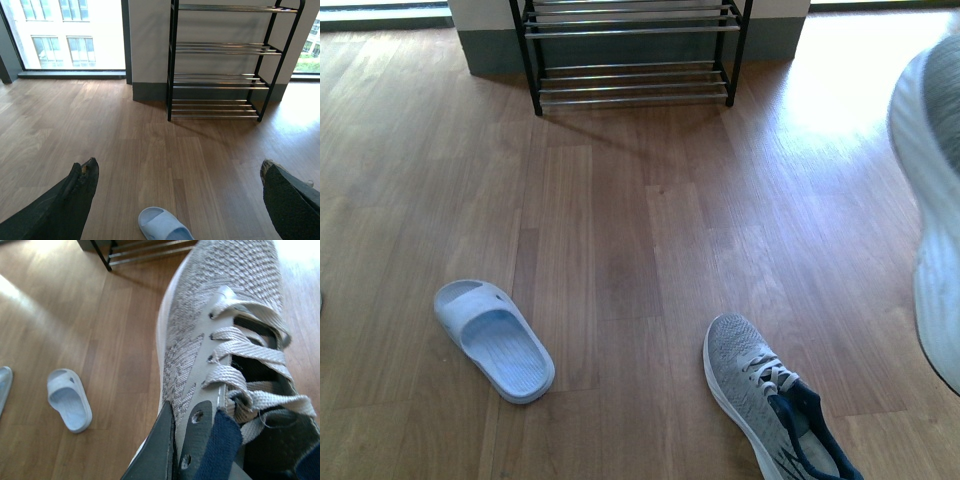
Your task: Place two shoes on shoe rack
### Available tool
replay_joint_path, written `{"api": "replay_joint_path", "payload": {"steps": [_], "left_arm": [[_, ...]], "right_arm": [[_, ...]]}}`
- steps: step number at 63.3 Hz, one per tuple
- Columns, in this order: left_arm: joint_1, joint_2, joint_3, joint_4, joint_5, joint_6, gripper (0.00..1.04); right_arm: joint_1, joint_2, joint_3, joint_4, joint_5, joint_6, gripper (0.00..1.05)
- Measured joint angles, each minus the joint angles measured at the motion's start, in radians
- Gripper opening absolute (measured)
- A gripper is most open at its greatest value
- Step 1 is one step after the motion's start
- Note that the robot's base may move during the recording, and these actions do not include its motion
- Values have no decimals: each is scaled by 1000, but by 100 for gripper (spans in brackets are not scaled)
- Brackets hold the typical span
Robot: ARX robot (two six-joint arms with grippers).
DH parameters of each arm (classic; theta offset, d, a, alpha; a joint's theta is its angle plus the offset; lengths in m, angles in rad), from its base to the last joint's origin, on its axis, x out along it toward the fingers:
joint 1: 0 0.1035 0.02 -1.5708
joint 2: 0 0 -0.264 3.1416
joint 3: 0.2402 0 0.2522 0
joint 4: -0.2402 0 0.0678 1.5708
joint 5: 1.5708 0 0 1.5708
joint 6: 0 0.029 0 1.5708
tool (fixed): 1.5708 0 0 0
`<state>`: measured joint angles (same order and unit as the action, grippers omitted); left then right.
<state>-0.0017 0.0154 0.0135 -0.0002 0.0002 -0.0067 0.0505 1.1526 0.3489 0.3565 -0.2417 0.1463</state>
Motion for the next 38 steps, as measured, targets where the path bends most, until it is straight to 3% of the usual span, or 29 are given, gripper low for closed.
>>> {"api": "replay_joint_path", "payload": {"steps": [8, 38], "left_arm": [[0, 0, 0, 0, 0, 0, 95], [0, 0, 0, 0, -3, 0, 95]], "right_arm": [[-3, -254, -64, -80, -14, 27, 1], [-3, -258, -64, -81, -26, 38, 1]]}}
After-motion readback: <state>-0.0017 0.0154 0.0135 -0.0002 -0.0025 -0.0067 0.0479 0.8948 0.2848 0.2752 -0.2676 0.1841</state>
